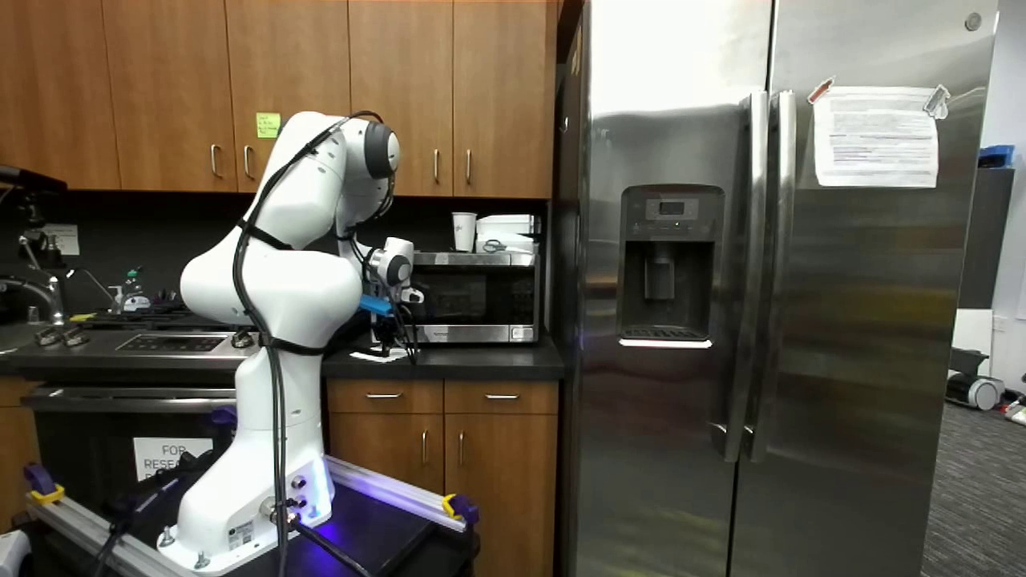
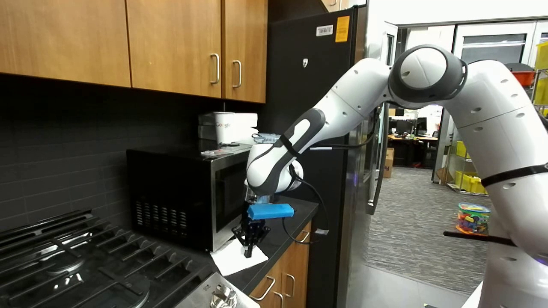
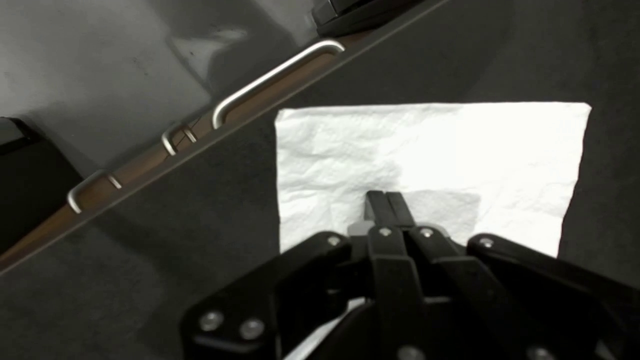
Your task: Move the paper towel to the right
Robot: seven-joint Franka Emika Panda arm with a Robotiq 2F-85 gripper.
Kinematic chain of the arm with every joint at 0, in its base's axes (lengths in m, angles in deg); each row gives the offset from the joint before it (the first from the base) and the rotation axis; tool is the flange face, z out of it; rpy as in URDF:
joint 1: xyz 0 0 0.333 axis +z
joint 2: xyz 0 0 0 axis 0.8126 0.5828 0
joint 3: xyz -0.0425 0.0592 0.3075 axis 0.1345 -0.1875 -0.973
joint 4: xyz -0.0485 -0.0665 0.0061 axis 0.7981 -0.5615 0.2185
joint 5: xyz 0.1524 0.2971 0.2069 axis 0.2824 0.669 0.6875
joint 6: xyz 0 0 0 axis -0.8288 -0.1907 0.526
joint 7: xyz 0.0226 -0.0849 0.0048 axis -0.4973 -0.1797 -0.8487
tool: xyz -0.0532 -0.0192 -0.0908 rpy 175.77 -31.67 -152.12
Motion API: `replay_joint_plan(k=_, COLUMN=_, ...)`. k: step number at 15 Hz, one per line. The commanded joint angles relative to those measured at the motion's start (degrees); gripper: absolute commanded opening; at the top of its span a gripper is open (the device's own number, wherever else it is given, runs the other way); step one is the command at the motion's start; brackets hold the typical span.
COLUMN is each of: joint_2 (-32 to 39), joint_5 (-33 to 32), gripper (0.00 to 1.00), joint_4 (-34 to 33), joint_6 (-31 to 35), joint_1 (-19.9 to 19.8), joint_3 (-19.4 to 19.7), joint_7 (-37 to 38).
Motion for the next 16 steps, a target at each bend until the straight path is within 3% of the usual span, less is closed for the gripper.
replay_joint_plan(k=1, joint_2=-1.81, joint_5=-0.54, gripper=0.00, joint_4=1.22, joint_6=-0.65, joint_1=-0.65, joint_3=1.57, joint_7=1.66)
replay_joint_plan(k=16, joint_2=-2.91, joint_5=0.54, gripper=0.00, joint_4=1.76, joint_6=-0.36, joint_1=-7.81, joint_3=5.85, joint_7=0.59)
